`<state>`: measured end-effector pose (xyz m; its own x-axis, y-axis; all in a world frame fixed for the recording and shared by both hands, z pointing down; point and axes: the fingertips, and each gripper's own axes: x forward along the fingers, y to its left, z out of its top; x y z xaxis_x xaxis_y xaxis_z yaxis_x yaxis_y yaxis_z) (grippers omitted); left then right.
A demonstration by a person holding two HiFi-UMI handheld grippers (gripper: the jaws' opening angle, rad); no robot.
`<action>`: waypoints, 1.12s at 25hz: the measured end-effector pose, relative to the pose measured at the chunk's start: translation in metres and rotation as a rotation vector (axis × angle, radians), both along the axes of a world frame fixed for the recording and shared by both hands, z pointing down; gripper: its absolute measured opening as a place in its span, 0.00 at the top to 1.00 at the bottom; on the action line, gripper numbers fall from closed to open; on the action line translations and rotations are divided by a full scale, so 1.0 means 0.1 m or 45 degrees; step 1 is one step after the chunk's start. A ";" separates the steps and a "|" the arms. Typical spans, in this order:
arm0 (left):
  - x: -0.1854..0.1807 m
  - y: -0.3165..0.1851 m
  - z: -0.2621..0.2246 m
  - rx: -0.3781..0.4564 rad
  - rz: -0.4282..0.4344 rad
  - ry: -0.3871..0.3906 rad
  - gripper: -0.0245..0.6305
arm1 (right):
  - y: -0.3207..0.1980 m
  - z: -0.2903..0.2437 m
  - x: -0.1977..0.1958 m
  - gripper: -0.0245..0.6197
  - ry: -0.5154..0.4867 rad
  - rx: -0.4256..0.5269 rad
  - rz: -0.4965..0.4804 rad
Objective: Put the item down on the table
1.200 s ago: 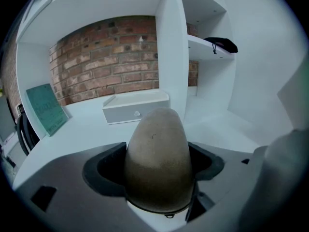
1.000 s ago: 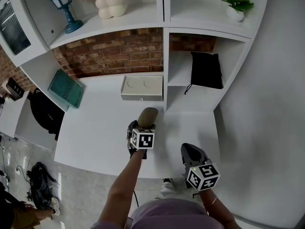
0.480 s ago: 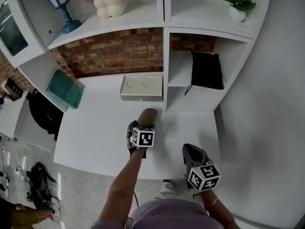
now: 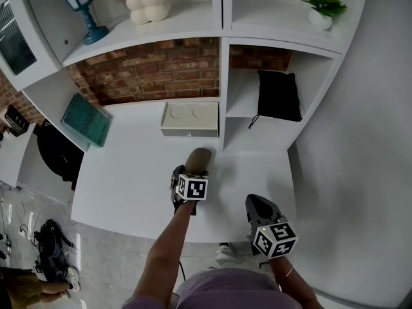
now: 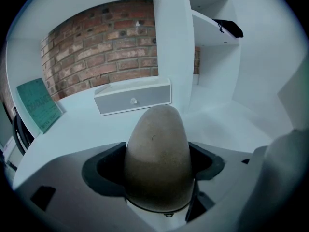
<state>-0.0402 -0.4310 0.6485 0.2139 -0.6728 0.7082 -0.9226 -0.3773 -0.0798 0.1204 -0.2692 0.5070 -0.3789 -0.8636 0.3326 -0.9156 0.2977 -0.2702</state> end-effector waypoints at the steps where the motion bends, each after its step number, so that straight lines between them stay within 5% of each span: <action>1: 0.00 0.00 0.00 0.003 0.001 0.000 0.38 | 0.00 0.00 0.00 0.96 0.000 -0.001 0.000; 15: -0.02 0.06 -0.10 0.044 -0.006 0.028 0.38 | 0.04 -0.02 -0.04 0.96 -0.002 0.002 -0.013; 28: -0.12 0.32 -0.66 0.178 -0.039 0.245 0.39 | 0.06 -0.07 -0.25 0.96 -0.013 0.026 -0.090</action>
<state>-0.0526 -0.3988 0.5824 0.3135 -0.7700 0.5558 -0.9369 -0.3462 0.0489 0.0958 -0.2633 0.4995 -0.4429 -0.8410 0.3107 -0.8891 0.3674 -0.2729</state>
